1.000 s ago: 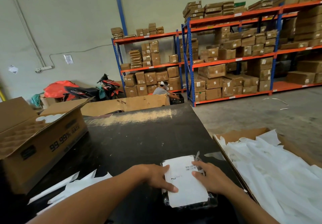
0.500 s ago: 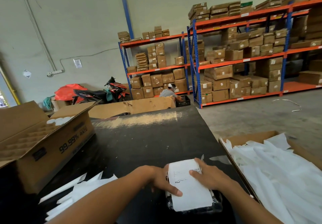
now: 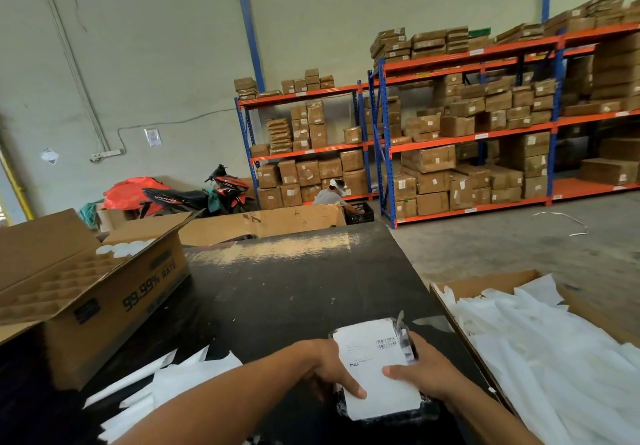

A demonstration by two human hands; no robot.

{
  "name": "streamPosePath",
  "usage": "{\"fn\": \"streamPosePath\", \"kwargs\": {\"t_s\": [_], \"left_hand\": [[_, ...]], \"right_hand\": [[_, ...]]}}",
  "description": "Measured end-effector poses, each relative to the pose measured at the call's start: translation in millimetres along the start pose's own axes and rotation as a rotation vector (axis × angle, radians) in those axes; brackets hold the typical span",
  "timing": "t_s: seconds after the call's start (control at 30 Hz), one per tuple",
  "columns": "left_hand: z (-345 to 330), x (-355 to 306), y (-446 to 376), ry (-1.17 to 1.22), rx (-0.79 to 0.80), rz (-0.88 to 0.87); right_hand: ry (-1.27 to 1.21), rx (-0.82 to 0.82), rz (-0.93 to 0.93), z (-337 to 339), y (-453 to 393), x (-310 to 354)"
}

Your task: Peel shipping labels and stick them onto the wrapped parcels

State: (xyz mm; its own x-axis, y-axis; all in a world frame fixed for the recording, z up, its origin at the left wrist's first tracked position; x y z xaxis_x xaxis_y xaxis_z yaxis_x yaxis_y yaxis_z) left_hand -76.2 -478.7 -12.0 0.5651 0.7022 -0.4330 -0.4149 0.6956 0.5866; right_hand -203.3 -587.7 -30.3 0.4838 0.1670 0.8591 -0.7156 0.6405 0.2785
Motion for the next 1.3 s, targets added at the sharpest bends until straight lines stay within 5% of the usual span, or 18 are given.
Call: {"fn": "streamPosePath", "kwargs": {"t_s": [0.53,1.1,1.3], "left_hand": [[30,-79,172,-0.181,-0.359,-0.406],[-82,-23,285,-0.113,-0.134,-0.303],[-90,-17,304,-0.156,-0.213,-0.371]], "right_hand": [[-0.109,-0.283,0.302,66,142,85],[-0.010,-0.137,0.193,-4,313,54],[0.107,-0.200,0.155,-17,336,47]]}}
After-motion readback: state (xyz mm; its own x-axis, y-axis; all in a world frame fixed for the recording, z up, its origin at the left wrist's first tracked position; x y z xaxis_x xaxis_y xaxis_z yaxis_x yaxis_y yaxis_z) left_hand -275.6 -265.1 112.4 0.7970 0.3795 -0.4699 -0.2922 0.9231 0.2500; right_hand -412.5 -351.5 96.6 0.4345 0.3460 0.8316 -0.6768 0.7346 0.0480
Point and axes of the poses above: each hand's wrist, its own y-axis away from the middle knuckle, its own z-axis out of the back of the hand, x = y × z, the point moved 9 cm from there along -y, towards the middle knuckle, and after that the axes turned 1 degree about -y, right-handed, at the moved point
